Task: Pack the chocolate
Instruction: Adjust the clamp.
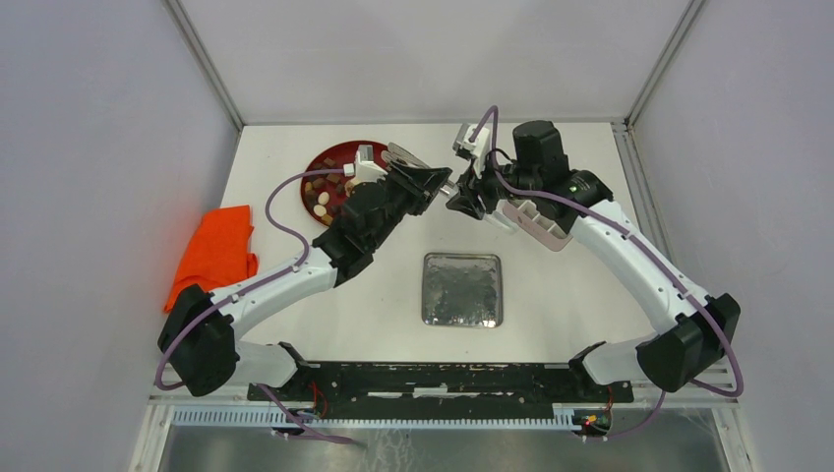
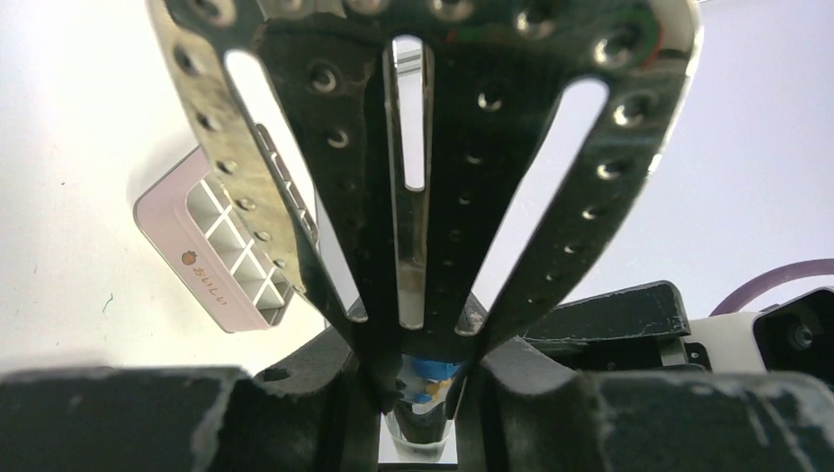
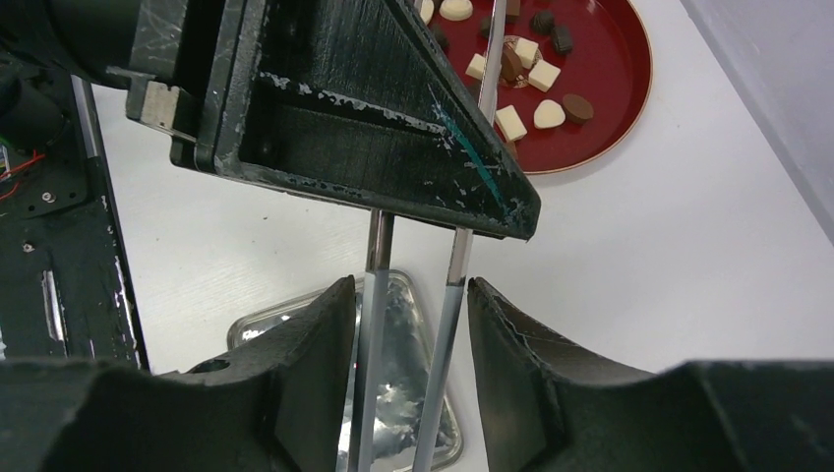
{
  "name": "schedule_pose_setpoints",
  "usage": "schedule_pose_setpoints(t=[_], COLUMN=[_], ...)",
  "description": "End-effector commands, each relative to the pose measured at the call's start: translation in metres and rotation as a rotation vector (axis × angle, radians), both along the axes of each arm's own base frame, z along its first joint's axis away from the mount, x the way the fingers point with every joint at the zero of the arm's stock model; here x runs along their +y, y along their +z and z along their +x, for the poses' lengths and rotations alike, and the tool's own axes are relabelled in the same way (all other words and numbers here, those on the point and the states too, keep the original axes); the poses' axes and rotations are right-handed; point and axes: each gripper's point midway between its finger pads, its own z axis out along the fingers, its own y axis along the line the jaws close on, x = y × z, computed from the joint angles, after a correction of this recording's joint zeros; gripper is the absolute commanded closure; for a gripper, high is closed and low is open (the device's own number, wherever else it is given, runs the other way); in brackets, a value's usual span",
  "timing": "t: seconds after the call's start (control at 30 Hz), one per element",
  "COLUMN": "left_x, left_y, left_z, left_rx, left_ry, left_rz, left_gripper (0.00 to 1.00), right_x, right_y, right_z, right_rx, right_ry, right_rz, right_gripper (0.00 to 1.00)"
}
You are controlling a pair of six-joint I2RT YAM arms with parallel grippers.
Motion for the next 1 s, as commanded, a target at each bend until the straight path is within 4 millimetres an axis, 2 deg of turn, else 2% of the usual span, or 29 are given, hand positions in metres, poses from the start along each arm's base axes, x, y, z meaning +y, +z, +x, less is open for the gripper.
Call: schedule_pose_setpoints(t=[0.0,0.13,0.33,0.4,0.57,0.83,0.9,0.97], left_x=[0.002,0.002,0.002,0.001,0.000,-0.001,-0.002,-0.002], left_y=[0.030,0.033,0.036,0.034,0.030,0.026,0.025,0.025], left_z=[0.000,0.000,-0.002,-0.002,-0.002,-0.001,-0.001,-0.001], left_rx=[-0.052,-0.055,-0.048,-0.043,-0.032,-0.025,-0.021,-0.021], left_ry=[0.010,0.008,0.000,-0.004,-0.008,-0.009,-0.011,-0.013], left_rz=[-0.096,-0.113,-0.146,-0.155,-0.165,-0.158,-0.160,-0.160], left_gripper=[0.98,0.98,0.98,0.98,0.98,0.97,0.95,0.84], right_x=[0.002,0.002,0.006,0.006,0.006,0.006,0.007,0.007], right_y=[0.007,-0.001,-0.010,-0.010,-0.005,0.005,0.006,0.006], right_z=[0.004,0.006,0.008,0.008,0.007,0.002,-0.002,-0.002], right_rx=[-0.016,-0.006,0.001,0.000,-0.014,-0.045,-0.044,-0.046], right_ry=[-0.001,-0.003,0.000,0.000,-0.002,0.020,0.035,0.038], right_rz=[-0.003,-0.024,-0.048,-0.050,-0.043,-0.023,-0.016,-0.014], right_gripper=[0.48,0.45,0.47,0.49,0.63,0.69,0.74,0.77])
